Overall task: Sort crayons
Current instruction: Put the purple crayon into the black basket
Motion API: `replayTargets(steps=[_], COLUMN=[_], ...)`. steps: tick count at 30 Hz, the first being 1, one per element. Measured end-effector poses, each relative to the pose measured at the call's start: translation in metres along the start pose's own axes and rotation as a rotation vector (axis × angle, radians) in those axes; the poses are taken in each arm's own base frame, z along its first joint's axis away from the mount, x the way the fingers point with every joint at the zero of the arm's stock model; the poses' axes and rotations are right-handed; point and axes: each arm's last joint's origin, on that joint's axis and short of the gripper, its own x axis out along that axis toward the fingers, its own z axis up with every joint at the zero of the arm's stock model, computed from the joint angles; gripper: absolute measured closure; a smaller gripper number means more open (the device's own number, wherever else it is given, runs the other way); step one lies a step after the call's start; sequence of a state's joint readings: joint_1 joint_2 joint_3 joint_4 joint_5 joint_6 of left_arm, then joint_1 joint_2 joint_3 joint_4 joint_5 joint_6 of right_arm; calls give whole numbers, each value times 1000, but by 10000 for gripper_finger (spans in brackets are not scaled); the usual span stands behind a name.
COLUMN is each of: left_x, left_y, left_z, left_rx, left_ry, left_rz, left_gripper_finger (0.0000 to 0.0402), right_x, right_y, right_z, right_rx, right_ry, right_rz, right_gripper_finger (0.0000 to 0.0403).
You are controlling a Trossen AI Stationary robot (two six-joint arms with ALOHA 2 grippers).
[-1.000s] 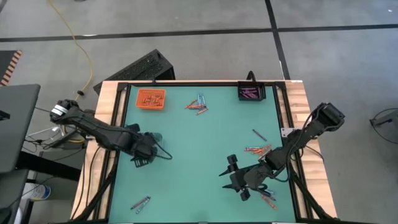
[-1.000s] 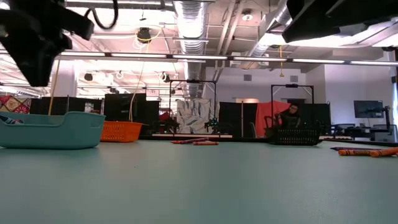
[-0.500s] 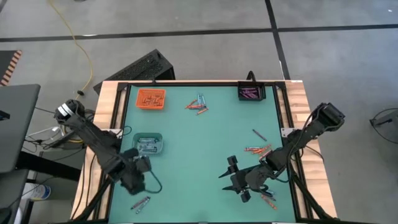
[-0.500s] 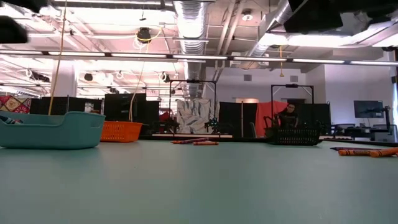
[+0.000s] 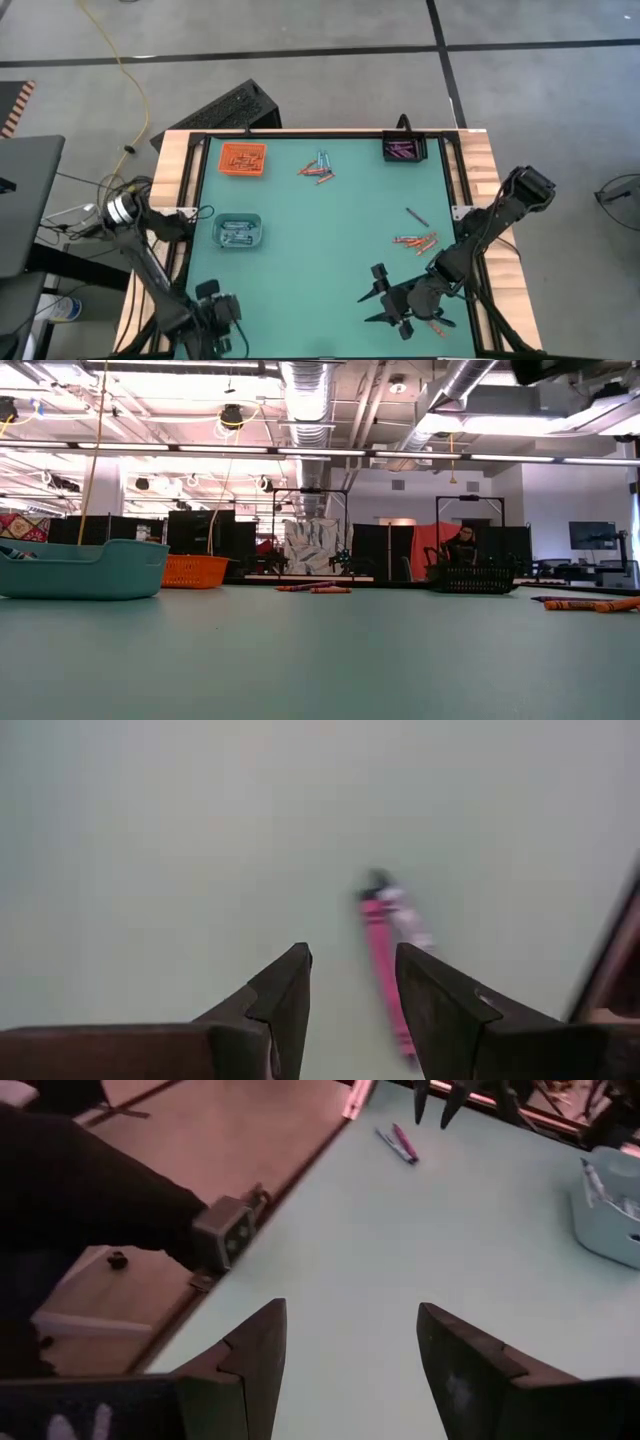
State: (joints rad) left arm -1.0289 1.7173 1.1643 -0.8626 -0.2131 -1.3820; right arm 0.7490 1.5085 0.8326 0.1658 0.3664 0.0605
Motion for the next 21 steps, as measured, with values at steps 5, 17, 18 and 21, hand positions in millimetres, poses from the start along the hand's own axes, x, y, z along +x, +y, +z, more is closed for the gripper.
replayTargets(steps=[5,17,18,21], left_x=[1,21,21,21], left_y=[-32,-59,-58,-58], left_z=[-1,-17,-17,-18], left_rx=[28,-53,-66,-78], left_ry=[4,74,74,81], left_rz=[107,310,313,315], left_gripper_finger=[264,264,264,264], right_x=[-3,-3,-3,-3], right_y=[7,7,7,7], right_z=[0,2,2,2], right_rx=[-9,-13,-15,-16], right_ry=[-12,-27,-28,-28], right_rz=[-8,-15,-15,-15], right_gripper_finger=[185,185,185,185])
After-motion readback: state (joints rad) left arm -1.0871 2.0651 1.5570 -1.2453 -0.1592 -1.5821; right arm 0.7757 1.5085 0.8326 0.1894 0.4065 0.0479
